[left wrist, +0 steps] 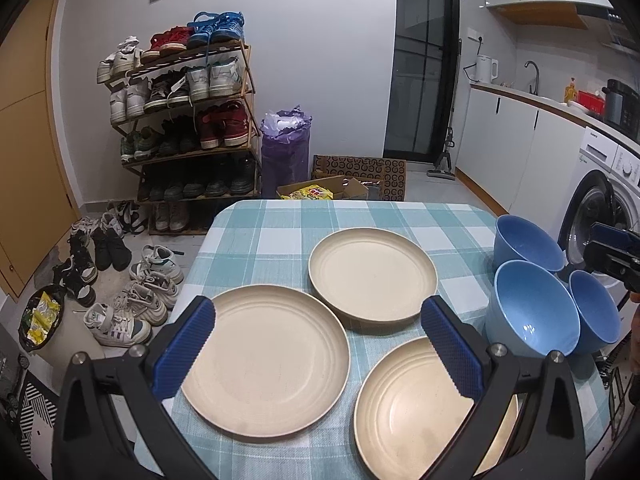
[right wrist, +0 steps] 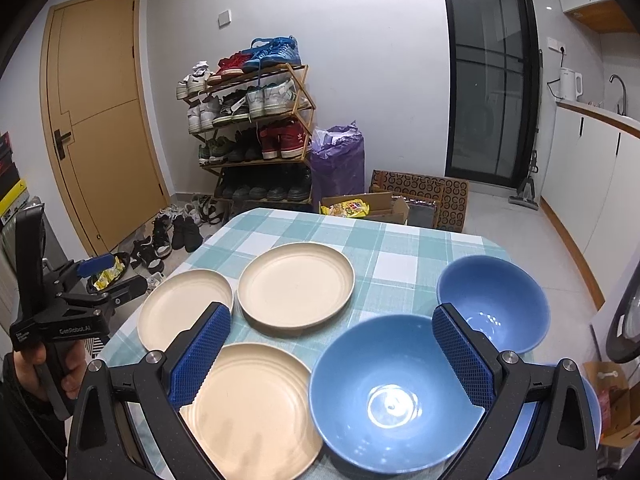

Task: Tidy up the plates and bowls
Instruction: 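Move both tools forward toward the nearest cream plate's rim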

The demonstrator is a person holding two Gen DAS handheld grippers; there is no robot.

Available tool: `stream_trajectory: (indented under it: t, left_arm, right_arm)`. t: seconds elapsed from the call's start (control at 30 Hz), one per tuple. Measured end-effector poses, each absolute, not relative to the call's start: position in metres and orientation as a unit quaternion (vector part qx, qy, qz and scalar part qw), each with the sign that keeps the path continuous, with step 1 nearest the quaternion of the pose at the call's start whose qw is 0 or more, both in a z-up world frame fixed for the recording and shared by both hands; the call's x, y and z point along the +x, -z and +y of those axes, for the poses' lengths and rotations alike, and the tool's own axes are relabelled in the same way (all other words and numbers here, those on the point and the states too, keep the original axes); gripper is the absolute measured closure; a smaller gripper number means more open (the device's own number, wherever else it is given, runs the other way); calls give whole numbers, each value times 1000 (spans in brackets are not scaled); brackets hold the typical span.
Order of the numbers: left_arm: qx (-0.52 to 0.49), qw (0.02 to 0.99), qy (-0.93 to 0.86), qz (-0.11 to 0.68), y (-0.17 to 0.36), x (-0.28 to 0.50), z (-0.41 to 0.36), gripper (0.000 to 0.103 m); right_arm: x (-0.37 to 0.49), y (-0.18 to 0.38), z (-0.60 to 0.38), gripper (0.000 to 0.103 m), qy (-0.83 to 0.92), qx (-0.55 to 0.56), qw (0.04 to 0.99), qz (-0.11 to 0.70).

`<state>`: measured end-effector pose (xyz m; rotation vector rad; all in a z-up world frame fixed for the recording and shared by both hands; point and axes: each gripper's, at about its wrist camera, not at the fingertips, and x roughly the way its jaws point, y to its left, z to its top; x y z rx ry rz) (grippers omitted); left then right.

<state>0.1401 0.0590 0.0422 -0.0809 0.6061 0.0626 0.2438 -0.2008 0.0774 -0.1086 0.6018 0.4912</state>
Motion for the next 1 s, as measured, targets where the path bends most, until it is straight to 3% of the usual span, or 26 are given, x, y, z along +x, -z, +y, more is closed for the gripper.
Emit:
stream_trajectory:
  t: [1.0]
  left_arm:
    - [-36,942,-23,334,-32,222,69,0]
  right_arm:
    - [345,-67,-159,0,-240,-52,895,372]
